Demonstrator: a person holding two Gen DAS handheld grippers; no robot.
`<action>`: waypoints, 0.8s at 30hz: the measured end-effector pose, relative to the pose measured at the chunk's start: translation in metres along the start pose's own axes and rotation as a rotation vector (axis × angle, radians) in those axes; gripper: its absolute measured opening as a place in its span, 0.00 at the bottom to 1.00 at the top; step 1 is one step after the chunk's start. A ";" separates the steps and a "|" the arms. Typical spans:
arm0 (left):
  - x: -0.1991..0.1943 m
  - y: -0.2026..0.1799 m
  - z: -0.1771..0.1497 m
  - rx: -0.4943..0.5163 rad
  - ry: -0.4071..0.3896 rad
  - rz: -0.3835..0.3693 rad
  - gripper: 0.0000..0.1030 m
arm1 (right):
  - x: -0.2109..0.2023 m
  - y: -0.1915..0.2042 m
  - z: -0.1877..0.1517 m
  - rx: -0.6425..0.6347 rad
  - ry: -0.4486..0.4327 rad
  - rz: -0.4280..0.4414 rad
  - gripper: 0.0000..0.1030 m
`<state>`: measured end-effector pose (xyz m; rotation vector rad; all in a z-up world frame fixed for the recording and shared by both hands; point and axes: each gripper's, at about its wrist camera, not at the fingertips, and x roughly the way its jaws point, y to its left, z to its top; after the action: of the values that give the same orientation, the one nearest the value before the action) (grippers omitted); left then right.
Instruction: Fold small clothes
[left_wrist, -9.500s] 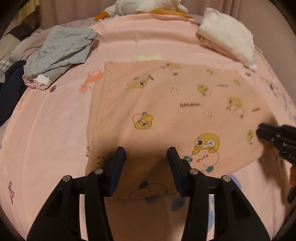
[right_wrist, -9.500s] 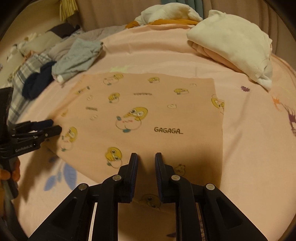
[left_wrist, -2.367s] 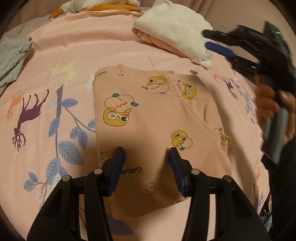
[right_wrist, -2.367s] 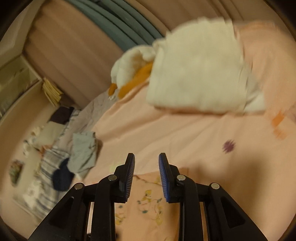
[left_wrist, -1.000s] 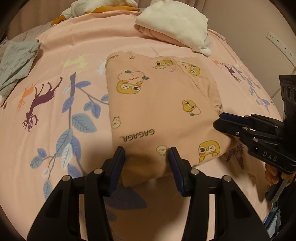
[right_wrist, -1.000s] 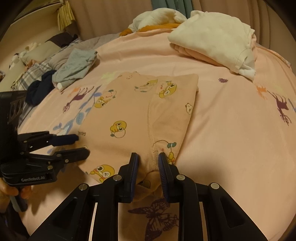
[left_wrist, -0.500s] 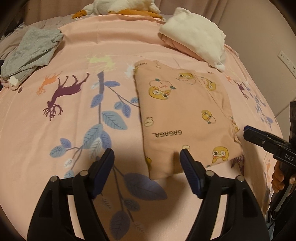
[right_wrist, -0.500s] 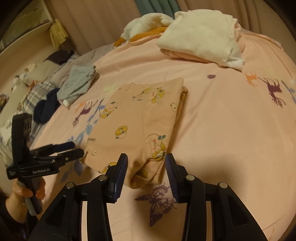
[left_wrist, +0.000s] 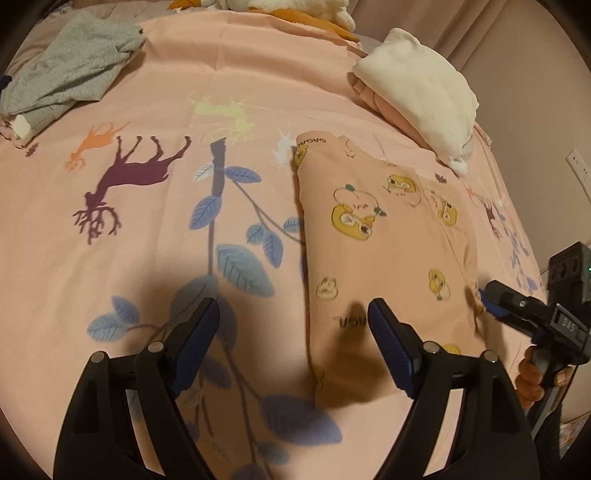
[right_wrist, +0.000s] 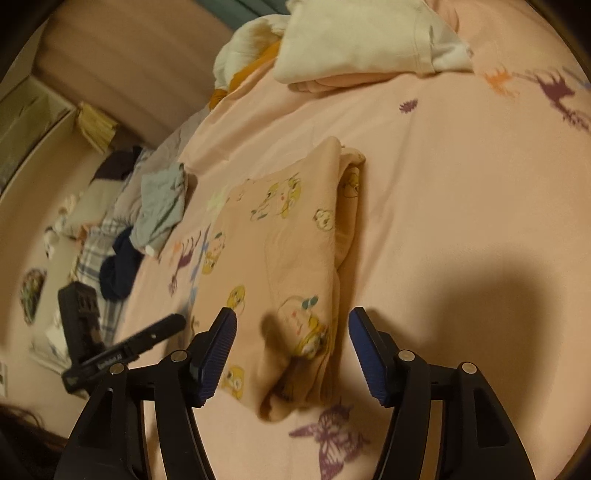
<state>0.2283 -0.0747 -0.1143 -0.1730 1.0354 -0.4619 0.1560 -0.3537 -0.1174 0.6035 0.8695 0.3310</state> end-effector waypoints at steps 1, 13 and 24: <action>0.002 0.000 0.003 -0.005 0.002 -0.008 0.80 | 0.002 -0.002 0.002 0.010 0.002 0.005 0.62; 0.020 -0.006 0.017 -0.001 0.017 -0.028 0.80 | 0.012 -0.014 0.015 0.057 0.020 0.035 0.62; 0.030 -0.013 0.023 0.013 0.021 -0.044 0.80 | 0.023 -0.012 0.024 0.049 0.035 0.045 0.62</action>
<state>0.2570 -0.1014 -0.1217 -0.1801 1.0507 -0.5105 0.1892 -0.3601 -0.1272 0.6646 0.9013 0.3625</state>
